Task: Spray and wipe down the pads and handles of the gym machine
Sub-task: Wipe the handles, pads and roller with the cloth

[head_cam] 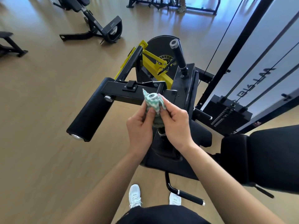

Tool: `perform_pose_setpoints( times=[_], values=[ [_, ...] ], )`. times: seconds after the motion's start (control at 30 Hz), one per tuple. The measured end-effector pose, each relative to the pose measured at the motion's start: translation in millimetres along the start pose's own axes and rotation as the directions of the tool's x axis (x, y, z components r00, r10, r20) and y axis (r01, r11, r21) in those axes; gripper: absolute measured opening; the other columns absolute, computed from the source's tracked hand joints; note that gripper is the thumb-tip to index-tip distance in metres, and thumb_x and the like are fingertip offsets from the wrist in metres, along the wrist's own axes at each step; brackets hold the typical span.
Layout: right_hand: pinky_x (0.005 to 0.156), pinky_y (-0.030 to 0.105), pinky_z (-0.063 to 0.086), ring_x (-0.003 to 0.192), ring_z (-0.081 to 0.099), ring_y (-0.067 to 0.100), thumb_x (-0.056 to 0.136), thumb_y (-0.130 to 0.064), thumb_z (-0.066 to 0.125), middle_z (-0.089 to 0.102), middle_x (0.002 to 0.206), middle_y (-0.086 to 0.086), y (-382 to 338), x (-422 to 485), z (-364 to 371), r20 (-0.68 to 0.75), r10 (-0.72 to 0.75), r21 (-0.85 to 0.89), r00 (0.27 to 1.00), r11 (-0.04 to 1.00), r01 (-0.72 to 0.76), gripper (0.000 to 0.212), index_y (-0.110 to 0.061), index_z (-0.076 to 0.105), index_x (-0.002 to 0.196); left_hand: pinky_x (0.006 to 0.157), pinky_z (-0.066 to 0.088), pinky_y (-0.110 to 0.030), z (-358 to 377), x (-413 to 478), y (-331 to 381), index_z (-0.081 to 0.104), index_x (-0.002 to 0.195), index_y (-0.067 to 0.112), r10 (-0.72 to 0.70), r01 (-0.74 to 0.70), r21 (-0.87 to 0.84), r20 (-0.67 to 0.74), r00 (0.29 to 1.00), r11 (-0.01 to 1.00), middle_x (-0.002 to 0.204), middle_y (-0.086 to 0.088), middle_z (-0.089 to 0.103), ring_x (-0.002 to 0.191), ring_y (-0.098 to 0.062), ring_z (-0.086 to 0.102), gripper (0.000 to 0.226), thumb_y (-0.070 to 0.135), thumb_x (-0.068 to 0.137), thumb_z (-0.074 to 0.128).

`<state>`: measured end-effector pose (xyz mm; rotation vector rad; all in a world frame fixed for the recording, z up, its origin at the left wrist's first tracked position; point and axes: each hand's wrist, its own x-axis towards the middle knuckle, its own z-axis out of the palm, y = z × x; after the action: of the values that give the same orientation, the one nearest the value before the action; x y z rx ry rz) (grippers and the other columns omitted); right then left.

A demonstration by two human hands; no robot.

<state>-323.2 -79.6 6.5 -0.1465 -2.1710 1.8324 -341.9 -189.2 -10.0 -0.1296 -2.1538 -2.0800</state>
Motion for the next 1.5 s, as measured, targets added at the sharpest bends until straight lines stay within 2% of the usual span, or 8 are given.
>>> perform_pose_setpoints(
  times=[0.23, 0.47, 0.63, 0.9, 1.03, 1.27, 1.4, 1.5],
  values=[
    [0.099, 0.042, 0.059, 0.114, 0.07, 0.007, 0.103, -0.003, 0.057, 0.075, 0.122, -0.006, 31.7, -38.4, -15.4, 0.003, 0.144, -0.071, 0.99, 0.987, -0.144, 0.043, -0.017, 0.06, 0.144, 0.093, 0.061, -0.038, -3.1, -38.8, -26.3, 0.067, 0.134, 0.012, -0.161, 0.162, 0.004, 0.135, 0.978, 0.987, 0.11, 0.004, 0.079, 0.104, -0.014, 0.075, 0.035, 0.012, 0.099, 0.066],
    [0.097, 0.041, 0.06, 0.117, 0.07, 0.014, 0.103, -0.007, 0.058, 0.072, 0.128, 0.005, -2.0, 2.4, -3.9, 0.014, -0.002, -0.004, 1.0, 1.0, 0.002, 0.04, -0.01, 0.059, 0.143, 0.086, 0.059, -0.024, 0.4, -0.5, 8.4, 0.069, 0.131, 0.011, -0.027, 0.027, -0.065, 0.0, 1.0, 0.998, 0.105, 0.008, 0.079, 0.102, -0.011, 0.075, 0.031, 0.008, 0.1, 0.063],
    [0.098, 0.029, 0.058, 0.118, 0.068, 0.007, 0.104, -0.007, 0.058, 0.071, 0.13, 0.003, 4.9, 3.8, -6.0, 0.041, -0.056, -0.046, 0.998, 0.997, 0.058, 0.042, -0.009, 0.057, 0.145, 0.085, 0.06, -0.027, 0.4, -0.6, 2.6, 0.068, 0.133, 0.009, 0.016, -0.016, -0.005, -0.004, 1.0, 1.0, 0.105, 0.007, 0.079, 0.101, -0.015, 0.075, 0.032, 0.013, 0.102, 0.061],
    [0.089, 0.022, 0.059, 0.103, 0.072, 0.001, 0.1, -0.004, 0.063, 0.075, 0.114, -0.011, 39.9, -28.7, -35.0, 0.128, 0.03, -0.19, 0.991, 0.982, -0.005, 0.043, -0.017, 0.062, 0.141, 0.086, 0.063, -0.036, -2.8, -40.7, -13.9, 0.076, 0.116, 0.017, -0.2, 0.198, 0.024, 0.066, 0.978, 0.98, 0.1, 0.003, 0.081, 0.095, -0.018, 0.077, 0.026, 0.007, 0.093, 0.072],
    [0.086, 0.023, 0.061, 0.096, 0.071, -0.008, 0.092, -0.003, 0.074, 0.075, 0.106, -0.016, 39.8, -21.8, -50.9, 0.139, 0.014, -0.227, 0.99, 0.974, 0.018, 0.033, -0.017, 0.076, 0.122, 0.074, 0.064, -0.04, -7.8, -46.7, -8.8, 0.082, 0.093, 0.015, -0.223, 0.222, 0.117, -0.003, 0.975, 0.968, 0.083, 0.001, 0.08, 0.08, -0.022, 0.078, 0.012, 0.016, 0.082, 0.086],
    [0.085, 0.04, 0.062, 0.093, 0.075, 0.012, 0.094, -0.004, 0.072, 0.079, 0.095, -0.009, 41.4, 1.1, -84.7, 0.054, 0.043, 0.014, 0.998, 0.999, -0.043, 0.026, -0.026, 0.078, 0.105, 0.06, 0.057, -0.024, -12.3, -41.8, 9.7, 0.078, 0.093, 0.012, -0.171, 0.191, 0.112, -0.164, 0.972, 0.975, 0.076, -0.004, 0.077, 0.068, -0.02, 0.074, 0.01, 0.021, 0.093, 0.074],
    [0.087, 0.037, 0.06, 0.093, 0.073, 0.016, 0.096, -0.002, 0.069, 0.079, 0.096, -0.005, 36.5, 26.4, -101.0, 0.006, 0.073, 0.168, 0.997, 0.983, -0.073, 0.028, -0.028, 0.077, 0.103, 0.065, 0.058, -0.027, -21.0, -5.4, 16.1, 0.077, 0.096, 0.012, -0.137, 0.167, 0.113, -0.234, 0.962, 0.979, 0.079, -0.005, 0.077, 0.075, -0.022, 0.074, 0.015, 0.016, 0.1, 0.064],
    [0.085, 0.029, 0.058, 0.092, 0.071, 0.011, 0.095, -0.003, 0.07, 0.078, 0.095, -0.009, 31.8, 53.4, -108.9, -0.061, 0.071, 0.18, 0.996, 0.982, -0.059, 0.027, -0.028, 0.077, 0.102, 0.069, 0.058, -0.027, -18.9, 41.5, 22.4, 0.077, 0.1, 0.011, -0.145, 0.161, 0.092, -0.157, 0.977, 0.983, 0.084, -0.004, 0.077, 0.079, -0.02, 0.074, 0.017, 0.014, 0.102, 0.06]
  ],
)
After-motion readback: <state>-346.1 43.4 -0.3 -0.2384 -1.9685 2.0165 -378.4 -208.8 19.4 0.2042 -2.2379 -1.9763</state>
